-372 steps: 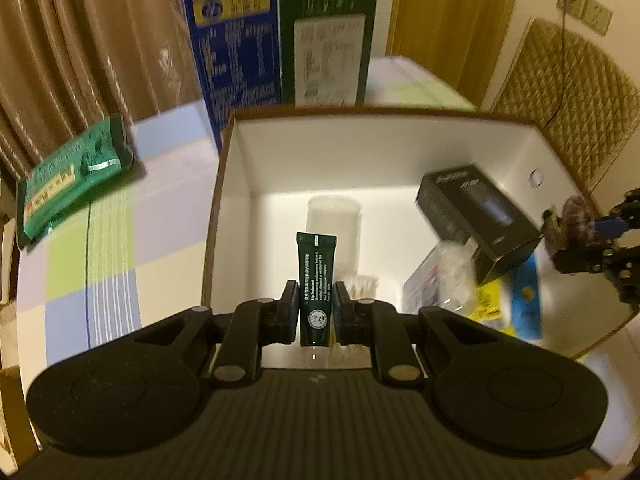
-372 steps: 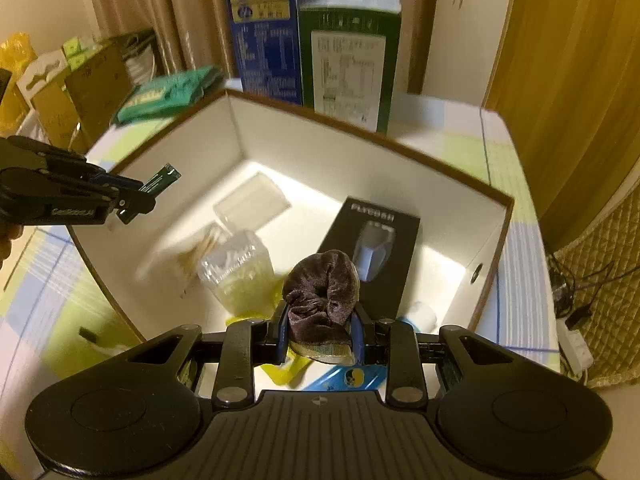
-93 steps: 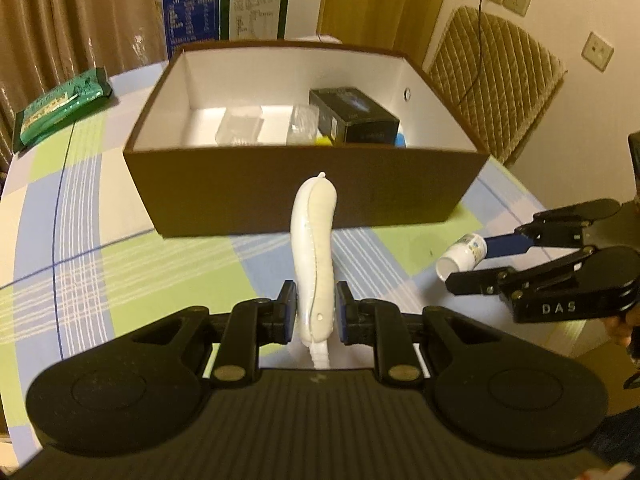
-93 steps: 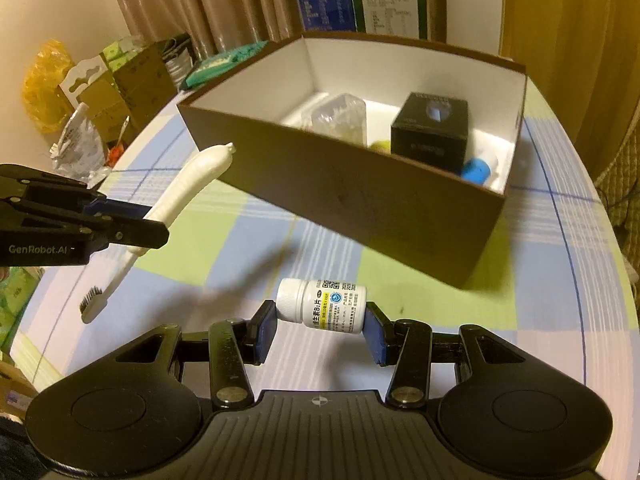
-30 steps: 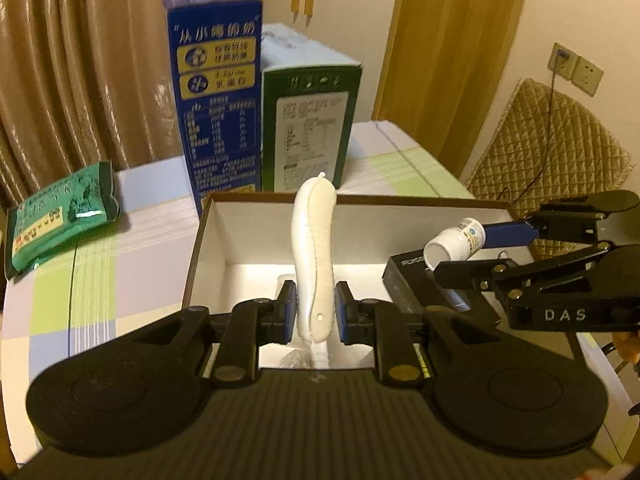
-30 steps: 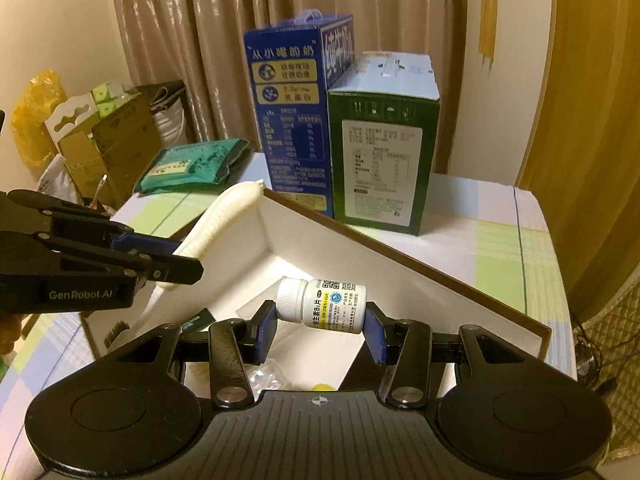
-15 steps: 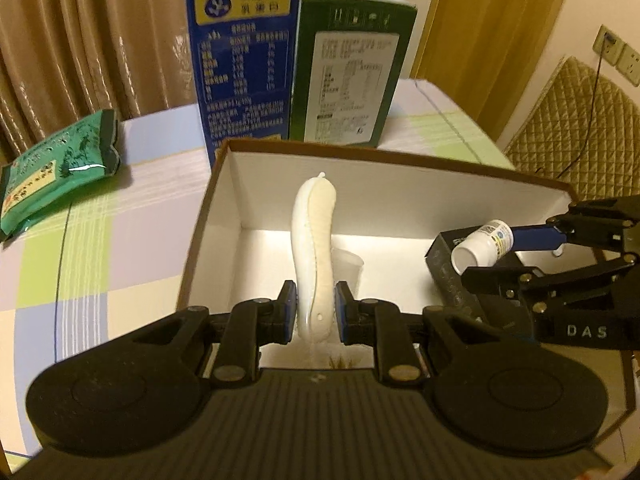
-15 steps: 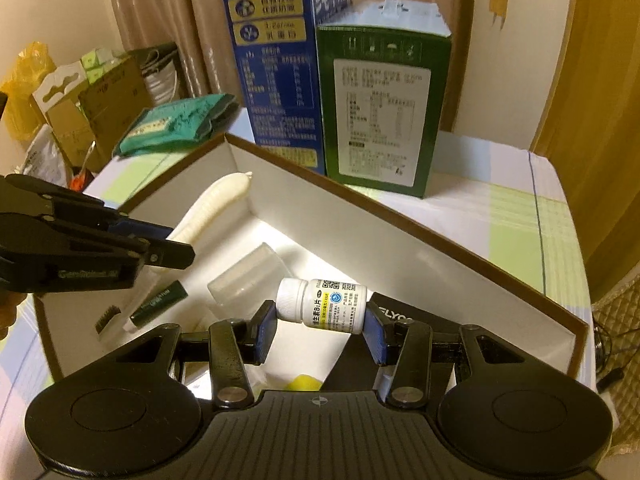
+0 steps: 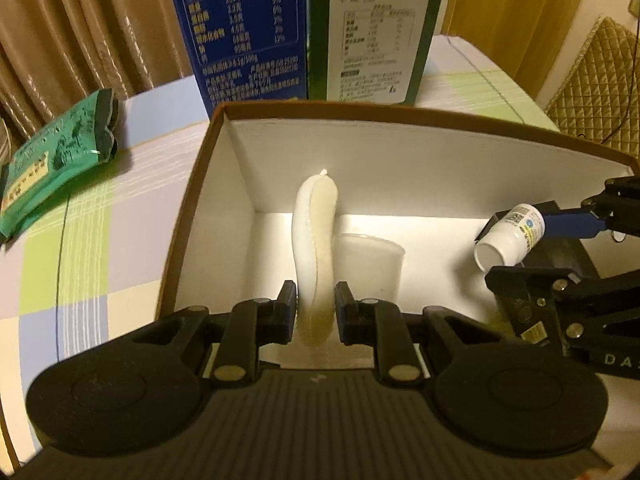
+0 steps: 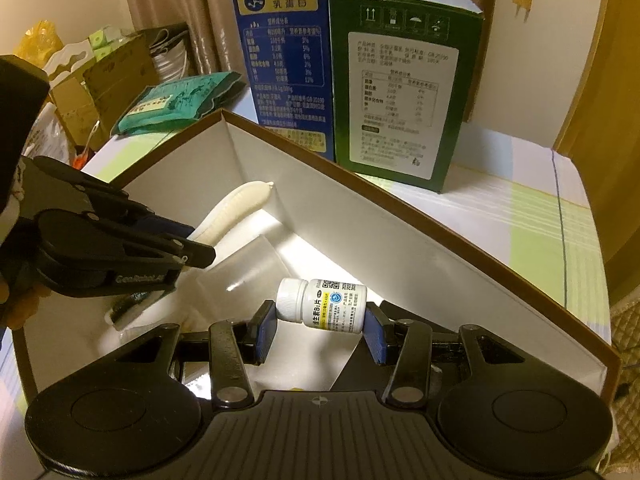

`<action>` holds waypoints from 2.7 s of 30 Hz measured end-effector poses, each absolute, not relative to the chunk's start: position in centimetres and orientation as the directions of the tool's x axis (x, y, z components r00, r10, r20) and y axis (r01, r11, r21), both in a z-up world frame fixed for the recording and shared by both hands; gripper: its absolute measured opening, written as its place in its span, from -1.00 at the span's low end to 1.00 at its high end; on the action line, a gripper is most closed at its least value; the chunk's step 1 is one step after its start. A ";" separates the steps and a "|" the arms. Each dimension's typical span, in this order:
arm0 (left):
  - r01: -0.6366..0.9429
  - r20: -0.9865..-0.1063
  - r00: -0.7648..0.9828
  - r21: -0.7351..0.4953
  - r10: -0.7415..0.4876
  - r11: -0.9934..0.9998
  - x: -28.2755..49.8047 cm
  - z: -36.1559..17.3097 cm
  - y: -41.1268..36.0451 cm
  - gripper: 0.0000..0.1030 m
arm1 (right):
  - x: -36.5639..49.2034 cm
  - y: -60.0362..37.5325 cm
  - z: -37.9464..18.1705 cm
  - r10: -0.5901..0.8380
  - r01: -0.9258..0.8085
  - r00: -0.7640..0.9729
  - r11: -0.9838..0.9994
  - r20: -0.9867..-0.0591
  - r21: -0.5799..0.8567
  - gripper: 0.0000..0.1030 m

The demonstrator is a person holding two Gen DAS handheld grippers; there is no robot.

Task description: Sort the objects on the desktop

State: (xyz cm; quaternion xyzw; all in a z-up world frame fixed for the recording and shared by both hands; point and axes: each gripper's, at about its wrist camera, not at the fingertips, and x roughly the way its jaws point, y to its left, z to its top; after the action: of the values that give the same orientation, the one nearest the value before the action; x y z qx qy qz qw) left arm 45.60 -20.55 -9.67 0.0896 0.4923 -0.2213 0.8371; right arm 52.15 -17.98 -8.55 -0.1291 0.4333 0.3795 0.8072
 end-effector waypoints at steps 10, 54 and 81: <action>0.460 -0.872 0.405 -0.064 -0.273 0.885 45.9 -10.6 -20.9 -0.61 | 52.7 -18.0 -9.0 0.502 -0.733 0.321 0.668 -0.803 0.125 -0.15; 0.546 -0.760 0.502 -0.091 -0.413 0.832 38.9 -3.1 -18.3 0.89 | 46.9 -25.2 -4.3 0.548 -0.610 0.462 0.767 -0.697 0.198 0.96; 0.469 -0.703 0.606 -0.062 -0.372 0.881 27.3 1.5 -11.9 0.97 | 34.0 -26.6 -1.2 0.518 -0.553 0.541 0.813 -0.662 0.183 0.97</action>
State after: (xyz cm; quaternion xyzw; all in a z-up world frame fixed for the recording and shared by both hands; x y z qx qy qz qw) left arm 27.28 -11.85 1.53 0.0644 0.3766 -0.2352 0.8937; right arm 34.02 -26.63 -1.21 -0.0240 0.3690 0.3052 0.8775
